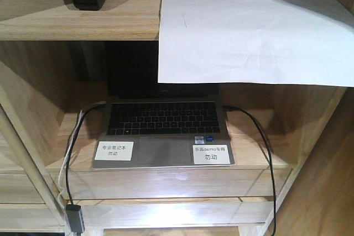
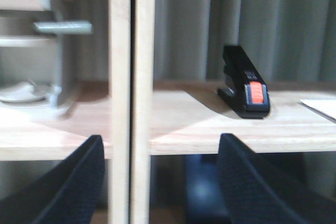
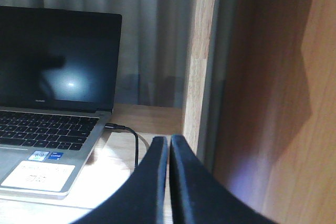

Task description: Grab stapler and paper to desk for stapling

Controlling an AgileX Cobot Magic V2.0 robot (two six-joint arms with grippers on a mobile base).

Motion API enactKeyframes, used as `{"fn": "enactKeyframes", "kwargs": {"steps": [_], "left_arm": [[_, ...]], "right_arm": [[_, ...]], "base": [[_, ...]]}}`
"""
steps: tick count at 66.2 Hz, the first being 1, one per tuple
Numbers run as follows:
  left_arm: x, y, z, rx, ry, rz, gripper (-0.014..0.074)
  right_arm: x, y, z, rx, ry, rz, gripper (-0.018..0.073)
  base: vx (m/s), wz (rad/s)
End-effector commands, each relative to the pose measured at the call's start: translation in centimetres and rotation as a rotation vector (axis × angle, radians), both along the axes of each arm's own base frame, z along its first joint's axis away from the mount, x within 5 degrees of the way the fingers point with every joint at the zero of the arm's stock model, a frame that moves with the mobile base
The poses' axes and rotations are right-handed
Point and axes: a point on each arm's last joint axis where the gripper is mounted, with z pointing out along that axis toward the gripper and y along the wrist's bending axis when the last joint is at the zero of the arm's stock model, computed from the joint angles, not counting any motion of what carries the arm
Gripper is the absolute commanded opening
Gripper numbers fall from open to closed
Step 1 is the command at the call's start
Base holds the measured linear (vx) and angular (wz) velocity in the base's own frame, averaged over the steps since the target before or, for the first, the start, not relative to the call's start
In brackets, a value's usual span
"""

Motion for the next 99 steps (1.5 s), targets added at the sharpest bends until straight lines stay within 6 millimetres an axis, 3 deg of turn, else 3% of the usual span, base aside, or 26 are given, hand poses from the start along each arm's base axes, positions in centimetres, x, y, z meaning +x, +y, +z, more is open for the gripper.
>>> {"fn": "enactKeyframes", "kwargs": {"steps": [1, 17, 32, 54, 63, 79, 99], "left_arm": [[1.1, -0.5, 2.3, -0.048, -0.055, -0.05, 0.045], [5.2, -3.4, 3.9, 0.068, -0.001, -0.249, 0.045], [10.0, -6.5, 5.3, 0.054, 0.037, -0.341, 0.045], [18.2, -9.8, 11.4, 0.053, 0.046, -0.376, 0.045], [20.6, -10.6, 13.5, 0.053, 0.103, -0.374, 0.045], [24.6, -11.1, 13.6, 0.081, 0.21, -0.271, 0.045], [26.9, -12.2, 12.2, 0.112, 0.268, -0.269, 0.045]], "right_arm": [[-0.1, 0.0, 0.7, -0.009, -0.091, 0.004, -0.0009], [-0.1, 0.0, 0.7, -0.009, -0.09, 0.004, -0.0009], [-0.1, 0.0, 0.7, -0.009, -0.09, 0.004, -0.0009], [-0.1, 0.0, 0.7, -0.009, -0.09, 0.004, -0.0009], [-0.1, 0.0, 0.7, -0.009, -0.09, 0.004, -0.0009], [-0.1, 0.0, 0.7, -0.009, -0.09, 0.004, -0.0009], [-0.1, 0.0, 0.7, -0.009, -0.091, 0.004, -0.0009]], "base": [[0.0, 0.0], [0.0, 0.0], [0.0, 0.0], [0.0, 0.0], [0.0, 0.0], [0.0, 0.0], [0.0, 0.0]]}}
